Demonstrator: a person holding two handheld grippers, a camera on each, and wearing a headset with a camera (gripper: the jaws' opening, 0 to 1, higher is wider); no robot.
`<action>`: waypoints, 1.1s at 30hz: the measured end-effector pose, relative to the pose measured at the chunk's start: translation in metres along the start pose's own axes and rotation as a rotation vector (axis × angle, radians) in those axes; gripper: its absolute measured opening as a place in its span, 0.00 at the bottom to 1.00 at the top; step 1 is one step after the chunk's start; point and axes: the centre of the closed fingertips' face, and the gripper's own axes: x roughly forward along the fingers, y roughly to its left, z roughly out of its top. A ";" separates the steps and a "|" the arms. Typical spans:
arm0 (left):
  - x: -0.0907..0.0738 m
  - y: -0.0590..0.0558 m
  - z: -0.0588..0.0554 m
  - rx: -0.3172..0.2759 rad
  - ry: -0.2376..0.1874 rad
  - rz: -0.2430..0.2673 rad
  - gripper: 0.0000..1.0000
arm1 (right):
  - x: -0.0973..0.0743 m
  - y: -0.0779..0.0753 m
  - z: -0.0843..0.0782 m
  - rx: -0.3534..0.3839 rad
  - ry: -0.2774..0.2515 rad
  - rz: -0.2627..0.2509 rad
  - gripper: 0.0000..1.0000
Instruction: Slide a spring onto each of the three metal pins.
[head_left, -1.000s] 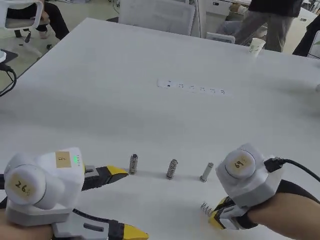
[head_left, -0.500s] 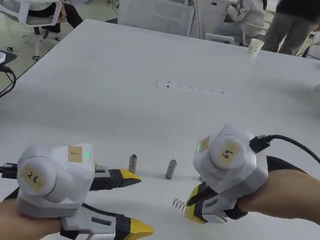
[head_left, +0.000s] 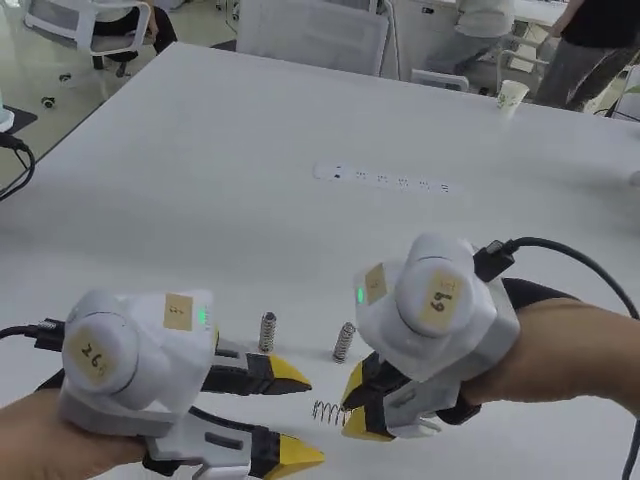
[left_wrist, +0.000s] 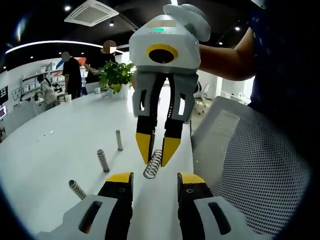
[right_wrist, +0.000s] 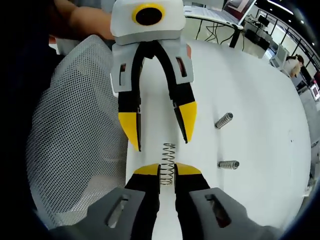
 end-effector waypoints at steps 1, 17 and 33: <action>0.002 -0.002 0.000 0.004 0.005 -0.012 0.27 | 0.000 0.001 0.000 -0.004 0.000 0.002 0.08; 0.010 -0.004 -0.002 0.054 0.045 -0.039 0.04 | -0.004 0.008 0.004 -0.051 0.007 0.029 0.08; 0.008 -0.007 0.001 0.066 0.041 -0.053 0.02 | -0.010 0.007 0.005 0.007 -0.072 0.032 0.10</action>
